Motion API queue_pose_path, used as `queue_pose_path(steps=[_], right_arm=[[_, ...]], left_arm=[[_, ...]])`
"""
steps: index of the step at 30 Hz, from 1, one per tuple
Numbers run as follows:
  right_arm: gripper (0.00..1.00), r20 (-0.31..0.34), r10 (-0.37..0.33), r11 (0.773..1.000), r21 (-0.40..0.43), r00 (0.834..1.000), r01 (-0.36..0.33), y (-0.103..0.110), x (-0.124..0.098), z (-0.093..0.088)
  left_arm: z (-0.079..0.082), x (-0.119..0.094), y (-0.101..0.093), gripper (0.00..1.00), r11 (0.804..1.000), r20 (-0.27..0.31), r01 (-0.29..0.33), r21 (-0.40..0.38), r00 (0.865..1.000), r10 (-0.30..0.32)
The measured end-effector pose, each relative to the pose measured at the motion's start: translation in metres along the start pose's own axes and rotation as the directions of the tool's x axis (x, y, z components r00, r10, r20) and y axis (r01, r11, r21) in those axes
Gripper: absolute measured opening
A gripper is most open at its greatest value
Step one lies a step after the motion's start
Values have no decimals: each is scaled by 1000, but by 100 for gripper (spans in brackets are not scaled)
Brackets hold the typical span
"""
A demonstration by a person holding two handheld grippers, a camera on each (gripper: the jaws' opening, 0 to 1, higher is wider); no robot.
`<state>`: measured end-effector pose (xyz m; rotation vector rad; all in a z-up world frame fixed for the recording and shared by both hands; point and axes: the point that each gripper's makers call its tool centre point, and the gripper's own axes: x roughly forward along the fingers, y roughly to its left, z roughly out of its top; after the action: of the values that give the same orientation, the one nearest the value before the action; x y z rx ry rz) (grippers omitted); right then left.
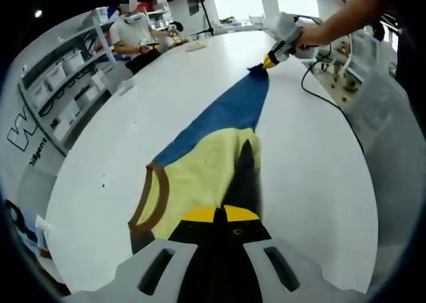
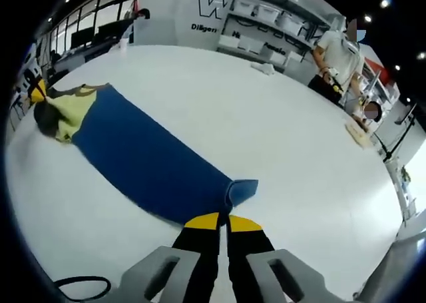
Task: Fold the garment on the visible template until the final outline fits inside the template.
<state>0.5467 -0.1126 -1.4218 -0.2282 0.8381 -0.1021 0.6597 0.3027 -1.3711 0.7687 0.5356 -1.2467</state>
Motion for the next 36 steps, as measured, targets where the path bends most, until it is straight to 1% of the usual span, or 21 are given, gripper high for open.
queue_pose_path(steps=[4, 7, 14, 19, 21, 23, 26, 30, 32, 33, 34, 36], right_arm=[[0, -19, -10, 1000, 13, 1000, 11, 2, -4, -11], [0, -21, -18, 999, 44, 1000, 19, 1, -5, -17], [1, -35, -25, 997, 79, 999, 27, -2, -8, -25], [4, -37, -32, 997, 72, 999, 35, -3, -10, -28], [4, -40, -38, 997, 59, 998, 41, -5, -10, -31], [7, -30, -45, 998, 49, 999, 47, -7, -11, -30], [13, -15, -31, 998, 47, 999, 32, -3, -13, -24], [14, 32, 15, 1000, -22, 999, -14, 14, -14, -4], [14, 55, 51, 997, -67, 997, -47, 28, -15, 8], [15, 69, 79, 993, -89, 994, -73, 38, -15, 15], [15, 76, 94, 991, -101, 993, -86, 44, -14, 20], [17, 100, 144, 983, -128, 984, -131, 63, -14, 33]], left_arm=[[-1, 1, -1, 10, 1000, -3, 1, 0, 1000, -1], [-1, 1, 0, 10, 1000, -4, 1, -1, 1000, -1], [-2, 1, -1, 10, 1000, -6, 3, -4, 1000, -3], [-2, 1, -2, 10, 1000, -7, 5, 0, 1000, -5], [-2, 1, -2, 10, 1000, -4, 4, 1, 1000, -4], [-2, 0, -2, 10, 1000, -2, 3, 2, 1000, -3], [-1, 0, -3, 10, 1000, 5, 5, 8, 1000, -5], [0, -2, -4, 10, 1000, 17, 8, 20, 1000, -9], [0, -3, -4, 10, 1000, 18, 7, 24, 1000, -7], [1, -3, -4, 10, 1000, 21, 7, 25, 1000, -7], [2, -3, -4, 10, 1000, 26, 6, 27, 1000, -7], [3, -5, -4, 10, 999, 33, 6, 32, 999, -7]])
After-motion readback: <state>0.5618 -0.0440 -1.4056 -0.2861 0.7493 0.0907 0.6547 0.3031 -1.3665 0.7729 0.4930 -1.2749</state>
